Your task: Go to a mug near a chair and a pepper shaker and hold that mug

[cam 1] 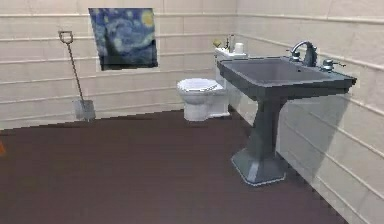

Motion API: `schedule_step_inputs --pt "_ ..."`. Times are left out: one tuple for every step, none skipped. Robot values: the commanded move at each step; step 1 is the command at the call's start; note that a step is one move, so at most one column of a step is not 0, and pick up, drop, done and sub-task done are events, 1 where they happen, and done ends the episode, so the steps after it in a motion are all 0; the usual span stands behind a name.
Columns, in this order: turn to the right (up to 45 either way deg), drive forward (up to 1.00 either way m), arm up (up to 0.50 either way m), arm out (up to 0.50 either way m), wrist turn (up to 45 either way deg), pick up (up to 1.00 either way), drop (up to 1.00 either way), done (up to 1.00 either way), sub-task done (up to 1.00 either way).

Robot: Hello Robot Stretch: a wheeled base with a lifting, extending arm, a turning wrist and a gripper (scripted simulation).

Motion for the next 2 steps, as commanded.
schedule_step_inputs --pt "-45.0 0.00 0.00 0.00 0.0 0.00 0.00 0.00 0.00" --pt "-27.0 0.00 0.00 0.00 0.0 0.00 0.00 0.00 0.00"
